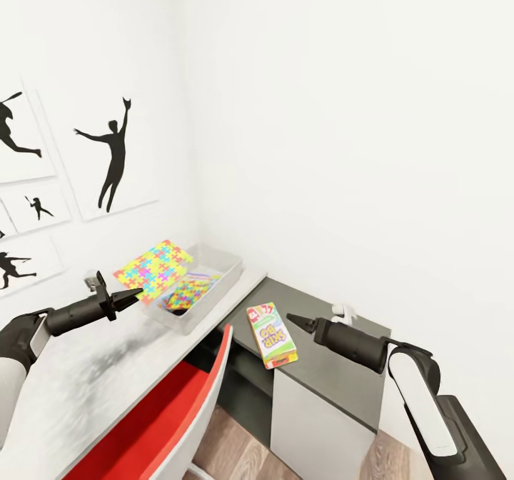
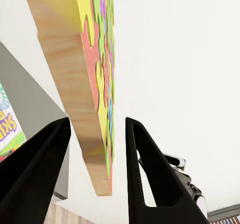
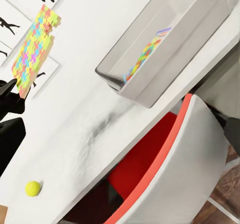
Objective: Put all the toys in the child's room - the three board games (two on the bed and one on the table), the two jigsaw puzzles on the table, and the tennis ball on the table - inside the toy box on the table in the child's room.
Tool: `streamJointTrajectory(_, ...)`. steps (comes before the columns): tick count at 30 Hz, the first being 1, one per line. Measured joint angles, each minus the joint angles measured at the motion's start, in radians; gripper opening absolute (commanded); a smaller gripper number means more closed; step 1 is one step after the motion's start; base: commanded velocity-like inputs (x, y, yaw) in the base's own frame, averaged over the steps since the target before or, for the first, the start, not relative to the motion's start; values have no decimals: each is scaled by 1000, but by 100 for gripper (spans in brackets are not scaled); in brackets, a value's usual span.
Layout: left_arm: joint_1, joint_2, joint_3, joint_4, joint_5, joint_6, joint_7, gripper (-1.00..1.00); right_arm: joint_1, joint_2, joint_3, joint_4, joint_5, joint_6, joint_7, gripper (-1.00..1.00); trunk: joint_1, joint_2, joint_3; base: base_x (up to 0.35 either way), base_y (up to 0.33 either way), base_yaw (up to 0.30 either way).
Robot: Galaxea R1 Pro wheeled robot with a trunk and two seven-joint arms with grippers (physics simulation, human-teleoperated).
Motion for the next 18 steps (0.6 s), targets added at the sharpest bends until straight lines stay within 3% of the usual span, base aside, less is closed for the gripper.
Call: streamJointTrajectory(18,0,-1,0,0,0,-1,0,-100,0,-2,0,0,0,0,0,100,0,0,0,182,0,0)
